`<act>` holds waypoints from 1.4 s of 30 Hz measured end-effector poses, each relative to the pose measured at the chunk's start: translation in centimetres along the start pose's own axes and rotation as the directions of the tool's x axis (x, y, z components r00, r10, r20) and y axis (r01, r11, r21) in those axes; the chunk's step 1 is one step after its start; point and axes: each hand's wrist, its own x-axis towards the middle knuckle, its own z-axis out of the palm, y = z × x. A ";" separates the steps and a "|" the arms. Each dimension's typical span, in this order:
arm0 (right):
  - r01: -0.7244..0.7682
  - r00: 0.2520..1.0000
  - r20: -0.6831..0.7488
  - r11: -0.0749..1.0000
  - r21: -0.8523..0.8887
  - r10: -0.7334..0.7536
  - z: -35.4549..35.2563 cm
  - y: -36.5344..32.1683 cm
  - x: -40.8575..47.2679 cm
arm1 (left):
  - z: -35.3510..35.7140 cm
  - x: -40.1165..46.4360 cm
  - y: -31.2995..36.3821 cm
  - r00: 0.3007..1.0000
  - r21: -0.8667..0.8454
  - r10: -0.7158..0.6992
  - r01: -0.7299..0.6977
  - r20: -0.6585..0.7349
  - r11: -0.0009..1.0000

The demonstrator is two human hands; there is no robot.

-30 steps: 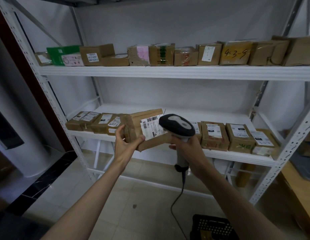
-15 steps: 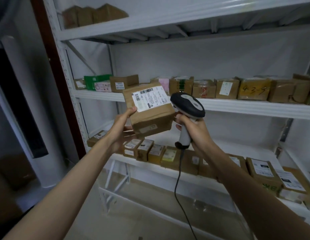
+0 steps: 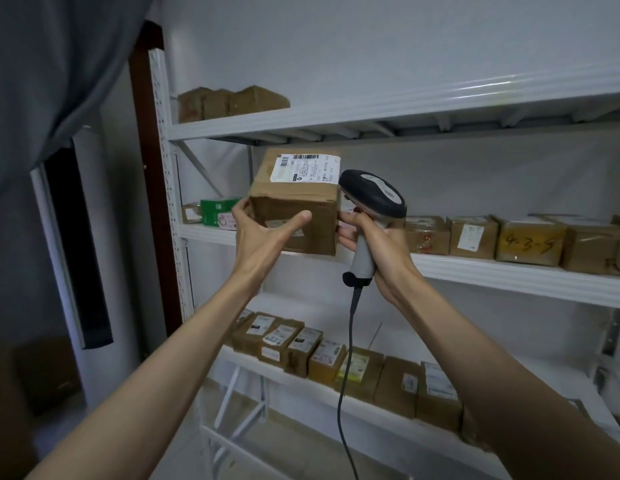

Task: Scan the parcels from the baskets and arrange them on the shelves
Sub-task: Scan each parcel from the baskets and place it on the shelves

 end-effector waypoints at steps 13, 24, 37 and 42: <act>0.049 0.995 0.092 0.999 -0.013 -0.048 2.1 -1.2 4.3 | 2.8 4.2 0.7 0.961 0.267 0.238 -0.194 -0.143 0.944; 0.111 0.984 0.160 0.968 -0.224 -0.075 5.5 -4.5 12.4 | 1.9 17.1 5.2 0.922 0.246 0.356 -0.313 -0.155 0.917; 0.104 0.991 0.118 0.943 -0.315 -0.069 2.9 -4.0 19.9 | 5.7 35.6 10.7 0.944 0.176 0.251 -0.215 -0.214 0.961; 0.101 0.992 0.101 0.938 -0.333 -0.071 1.5 -3.8 20.7 | 7.8 40.1 10.3 0.973 0.307 0.197 -0.152 -0.120 0.940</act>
